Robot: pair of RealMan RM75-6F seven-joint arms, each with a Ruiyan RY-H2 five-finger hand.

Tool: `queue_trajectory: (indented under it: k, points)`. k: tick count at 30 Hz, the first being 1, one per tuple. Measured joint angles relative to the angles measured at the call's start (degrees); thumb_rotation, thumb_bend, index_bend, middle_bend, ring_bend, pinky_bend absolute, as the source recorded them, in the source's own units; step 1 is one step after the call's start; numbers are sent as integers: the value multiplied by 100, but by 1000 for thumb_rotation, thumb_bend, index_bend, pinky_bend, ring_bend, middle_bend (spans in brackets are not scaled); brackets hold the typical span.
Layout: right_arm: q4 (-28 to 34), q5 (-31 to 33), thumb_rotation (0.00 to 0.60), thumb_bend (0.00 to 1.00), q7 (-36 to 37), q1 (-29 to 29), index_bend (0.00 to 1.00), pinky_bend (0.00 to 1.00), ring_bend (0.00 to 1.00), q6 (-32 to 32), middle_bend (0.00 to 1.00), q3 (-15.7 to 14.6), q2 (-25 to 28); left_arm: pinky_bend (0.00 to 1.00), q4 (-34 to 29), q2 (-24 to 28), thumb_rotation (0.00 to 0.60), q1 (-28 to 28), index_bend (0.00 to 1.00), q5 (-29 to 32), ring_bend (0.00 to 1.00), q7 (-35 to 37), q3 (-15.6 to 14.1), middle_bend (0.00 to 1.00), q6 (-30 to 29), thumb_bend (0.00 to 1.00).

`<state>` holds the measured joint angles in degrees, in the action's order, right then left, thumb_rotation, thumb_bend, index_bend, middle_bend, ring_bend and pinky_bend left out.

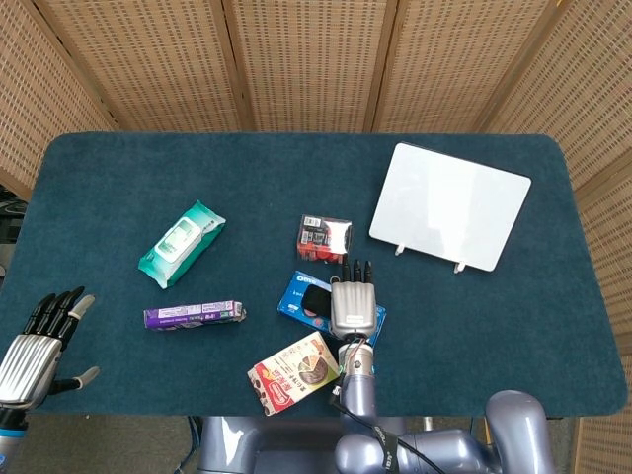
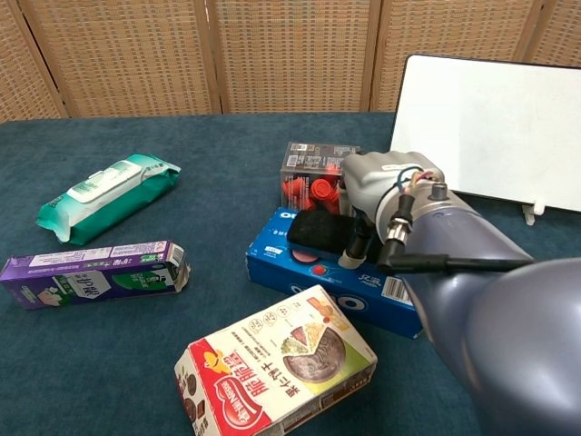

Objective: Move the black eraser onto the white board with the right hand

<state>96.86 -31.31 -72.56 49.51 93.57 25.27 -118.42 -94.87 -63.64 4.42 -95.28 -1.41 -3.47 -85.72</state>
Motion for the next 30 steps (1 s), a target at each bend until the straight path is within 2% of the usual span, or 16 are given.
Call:
queue_trajectory:
  k: [10, 22, 30]
  points:
    - [174, -244, 600, 260, 98, -36, 498, 0, 0, 98, 0, -24, 201, 0, 6, -4, 600, -4, 0, 14, 0, 2, 10, 0, -14, 133]
    - [1057, -825, 600, 260, 700, -482, 508, 0, 0, 104, 0, -63, 1359, 0, -3, -92, 600, -15, 0, 29, 0, -162, 13, 0, 0, 134]
    - [1031, -1025, 600, 260, 1315, -713, 508, 0, 0, -156, 0, 3, 1869, 0, 53, -174, 600, -1, 0, -1, 0, -171, 35, 0, -23, 137]
